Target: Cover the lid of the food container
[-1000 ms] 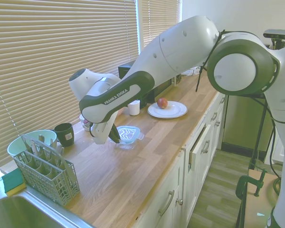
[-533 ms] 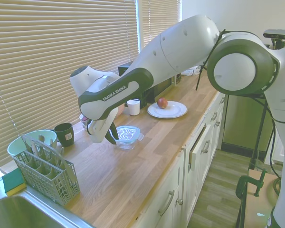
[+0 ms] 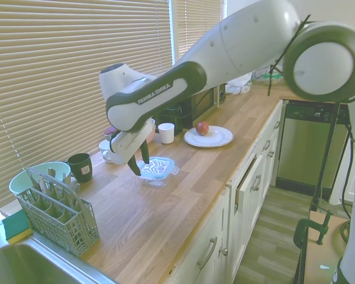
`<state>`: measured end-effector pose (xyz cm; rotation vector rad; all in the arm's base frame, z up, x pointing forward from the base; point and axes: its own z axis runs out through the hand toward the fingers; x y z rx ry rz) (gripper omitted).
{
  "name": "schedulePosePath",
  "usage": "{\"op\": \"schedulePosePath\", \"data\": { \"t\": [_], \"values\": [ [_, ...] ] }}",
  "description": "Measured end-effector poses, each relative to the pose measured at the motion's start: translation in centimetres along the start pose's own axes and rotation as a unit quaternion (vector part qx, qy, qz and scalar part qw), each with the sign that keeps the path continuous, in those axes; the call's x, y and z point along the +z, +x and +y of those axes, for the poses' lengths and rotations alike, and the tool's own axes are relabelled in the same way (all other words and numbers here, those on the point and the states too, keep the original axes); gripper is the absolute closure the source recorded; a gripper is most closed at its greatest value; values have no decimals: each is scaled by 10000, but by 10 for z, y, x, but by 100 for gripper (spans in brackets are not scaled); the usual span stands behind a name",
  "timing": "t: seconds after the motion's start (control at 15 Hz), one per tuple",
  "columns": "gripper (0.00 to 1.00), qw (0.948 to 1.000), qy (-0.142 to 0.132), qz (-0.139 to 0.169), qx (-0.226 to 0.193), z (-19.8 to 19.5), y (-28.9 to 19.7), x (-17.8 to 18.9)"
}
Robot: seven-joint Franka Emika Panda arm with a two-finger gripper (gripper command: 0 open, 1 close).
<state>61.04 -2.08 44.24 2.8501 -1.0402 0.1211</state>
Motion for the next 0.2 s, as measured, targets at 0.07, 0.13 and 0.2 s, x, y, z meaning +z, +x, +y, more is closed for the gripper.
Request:
{"op": "schedulePosePath", "data": {
  "t": [0.07,0.13,0.2],
  "values": [
    [0,9999,99,-87,98,14,-9,-3],
    [0,9995,173,-178,182,27,-19,-1],
    [0,9990,227,-268,259,39,-29,7]
  ]
}}
